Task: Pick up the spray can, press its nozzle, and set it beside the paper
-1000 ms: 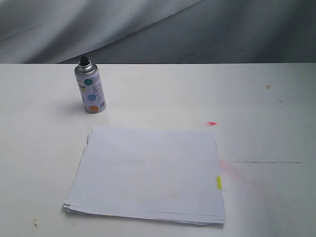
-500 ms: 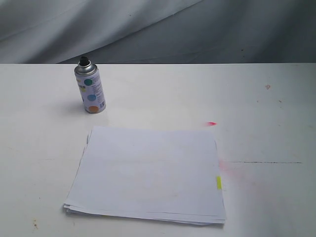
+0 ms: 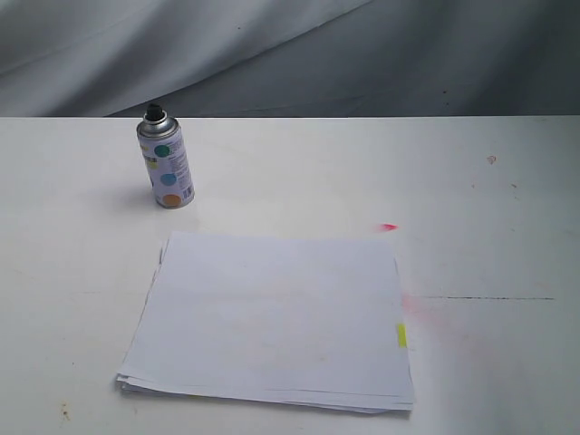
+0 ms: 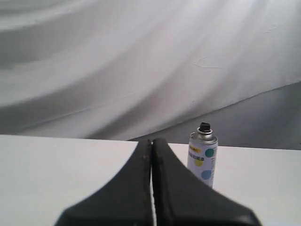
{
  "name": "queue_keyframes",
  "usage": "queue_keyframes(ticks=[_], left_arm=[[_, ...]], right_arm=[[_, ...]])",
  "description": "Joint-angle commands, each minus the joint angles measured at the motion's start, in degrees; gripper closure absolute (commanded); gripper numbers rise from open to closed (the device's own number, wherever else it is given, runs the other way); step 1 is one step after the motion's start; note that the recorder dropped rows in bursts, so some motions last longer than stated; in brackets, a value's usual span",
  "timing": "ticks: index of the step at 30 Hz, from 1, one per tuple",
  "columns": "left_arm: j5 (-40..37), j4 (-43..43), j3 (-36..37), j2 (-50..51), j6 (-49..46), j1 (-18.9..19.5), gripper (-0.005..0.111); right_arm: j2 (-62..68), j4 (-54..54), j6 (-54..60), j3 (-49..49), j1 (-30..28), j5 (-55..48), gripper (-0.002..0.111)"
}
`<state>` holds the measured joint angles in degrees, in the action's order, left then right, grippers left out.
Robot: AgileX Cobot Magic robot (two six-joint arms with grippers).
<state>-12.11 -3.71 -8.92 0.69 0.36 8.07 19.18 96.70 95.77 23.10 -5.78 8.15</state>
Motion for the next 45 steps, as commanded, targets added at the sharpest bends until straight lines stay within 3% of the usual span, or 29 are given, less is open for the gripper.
queue_keyframes(ticks=[1, 9, 29, 45], left_arm=[[-1.6, -1.7, 2.1, -0.7, 1.1, 3.2, 0.107], [-1.7, -1.7, 8.9, -0.7, 2.7, 3.2, 0.107], [-8.7, 0.0, 8.9, -0.7, 2.3, 2.6, 0.107], [-8.9, 0.3, 8.9, -0.7, 3.3, 2.6, 0.107]], right_arm=[[-0.2, 0.1, -0.2, 0.0, -0.4, 0.0, 0.108], [-0.2, 0.1, -0.2, 0.0, -0.4, 0.0, 0.108], [-0.2, 0.1, -0.2, 0.0, -0.4, 0.0, 0.108], [-0.2, 0.1, -0.2, 0.0, -0.4, 0.0, 0.108]])
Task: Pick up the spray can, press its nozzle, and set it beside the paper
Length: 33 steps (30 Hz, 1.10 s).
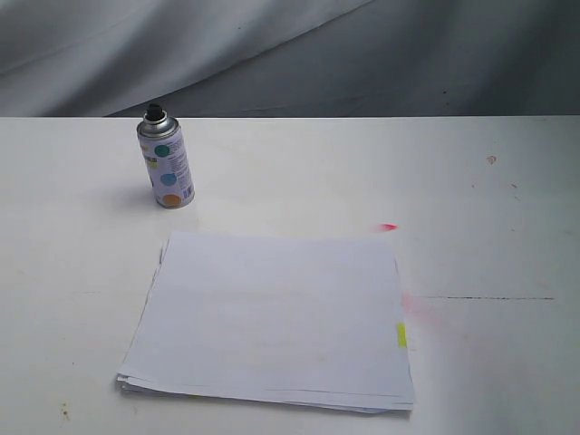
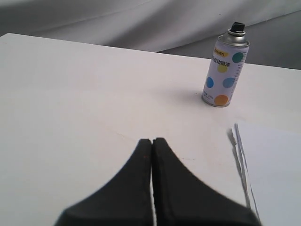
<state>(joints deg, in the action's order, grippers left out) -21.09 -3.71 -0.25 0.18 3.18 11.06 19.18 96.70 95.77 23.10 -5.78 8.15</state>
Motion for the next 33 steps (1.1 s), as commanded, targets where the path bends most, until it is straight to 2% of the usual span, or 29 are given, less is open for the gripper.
queue_keyframes(ticks=[1, 33], left_arm=[[0.1, 0.3, 0.3, -0.2, 0.5, -0.3, 0.107], [0.2, 0.3, 0.3, -0.2, -0.2, -0.3, 0.107]], right_arm=[[-0.2, 0.1, -0.2, 0.0, -0.4, 0.0, 0.108], [-0.2, -0.2, -0.2, 0.0, -0.4, 0.5, 0.108]])
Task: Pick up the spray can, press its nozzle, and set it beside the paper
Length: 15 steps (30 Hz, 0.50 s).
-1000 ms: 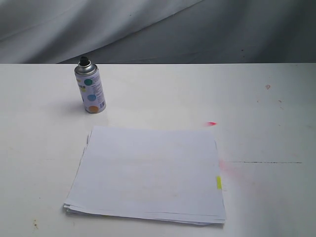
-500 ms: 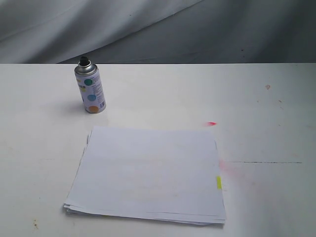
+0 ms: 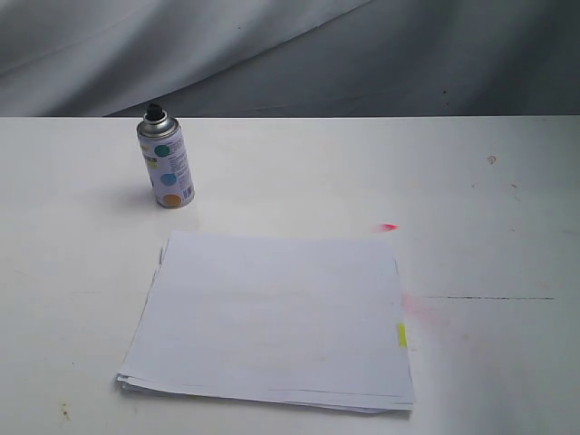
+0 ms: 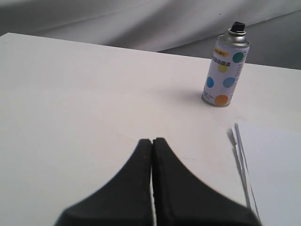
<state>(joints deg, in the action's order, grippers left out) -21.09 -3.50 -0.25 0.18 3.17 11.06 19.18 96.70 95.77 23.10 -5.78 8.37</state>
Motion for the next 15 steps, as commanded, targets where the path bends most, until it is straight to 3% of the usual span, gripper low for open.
queue_keyframes(ticks=[1, 5, 7, 9, 12, 15], left_arm=[[0.2, 0.1, 0.3, -0.2, -0.1, -0.3, 0.107], [0.2, 0.1, 0.3, -0.2, -0.1, -0.3, 0.107], [0.2, 0.1, 0.3, -0.2, -0.1, -0.3, 0.107], [0.2, 0.1, 0.3, -0.2, -0.1, -0.3, 0.107], [0.2, 0.1, 0.3, -0.2, -0.1, -0.3, 0.107], [0.2, 0.1, 0.3, -0.2, -0.1, -0.3, 0.107]], right_arm=[[-0.2, -0.1, -0.2, 0.0, -0.4, 0.0, 0.108], [-0.2, -0.2, -0.2, 0.0, -0.4, -0.6, 0.108], [-0.9, -6.6, -4.7, -0.4, -0.4, -1.1, 0.108], [-1.6, -23.0, -18.0, -1.9, -0.4, -2.0, 0.108], [-3.1, -57.5, -47.9, -5.2, -0.4, -0.9, 0.108], [-5.4, -73.0, -63.3, -8.4, -1.4, -0.4, 0.108]])
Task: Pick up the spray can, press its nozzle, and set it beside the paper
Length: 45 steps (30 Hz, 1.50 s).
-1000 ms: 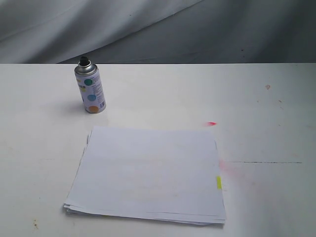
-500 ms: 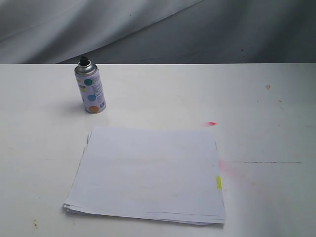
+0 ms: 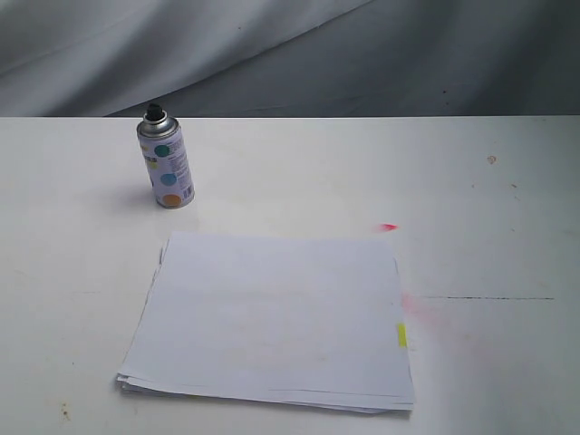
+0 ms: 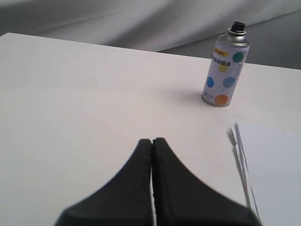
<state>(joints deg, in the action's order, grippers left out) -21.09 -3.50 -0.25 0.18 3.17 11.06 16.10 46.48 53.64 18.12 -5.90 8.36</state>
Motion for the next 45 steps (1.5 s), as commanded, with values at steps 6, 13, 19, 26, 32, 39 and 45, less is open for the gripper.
queue_keyframes(ticks=[6, 13, 19, 26, 32, 39, 45], left_arm=[[0.2, 0.1, 0.3, -0.2, -0.1, -0.3, 0.107], [0.2, 0.1, 0.3, -0.2, -0.3, -0.3, 0.107], [0.2, 0.1, 0.3, -0.2, -0.3, -0.3, 0.107], [0.2, 0.1, 0.3, -0.2, -0.3, -0.3, 0.107], [0.2, 0.1, 0.3, -0.2, -0.3, -0.3, 0.107], [0.2, 0.1, 0.3, -0.2, -0.3, -0.3, 0.107], [0.3, 0.1, 0.3, -0.2, -0.3, -0.3, 0.107]], right_arm=[[-5.8, -25.2, -24.2, -7.8, -6.0, -5.9, 0.108], [-10.1, -44.1, -44.9, -10.3, -11.5, -18.4, 0.108], [-10.5, -43.5, -45.3, -12.7, -11.5, -19.4, 0.108], [-10.5, -41.4, -45.4, -17.5, -11.5, -19.3, 0.108], [-10.6, -41.7, -45.0, -18.1, -11.5, -21.6, 0.108], [-16.1, -41.8, -45.0, -18.1, -11.5, -26.4, 0.108], [-16.1, -41.8, -45.0, -18.1, -11.4, -27.7, 0.108]])
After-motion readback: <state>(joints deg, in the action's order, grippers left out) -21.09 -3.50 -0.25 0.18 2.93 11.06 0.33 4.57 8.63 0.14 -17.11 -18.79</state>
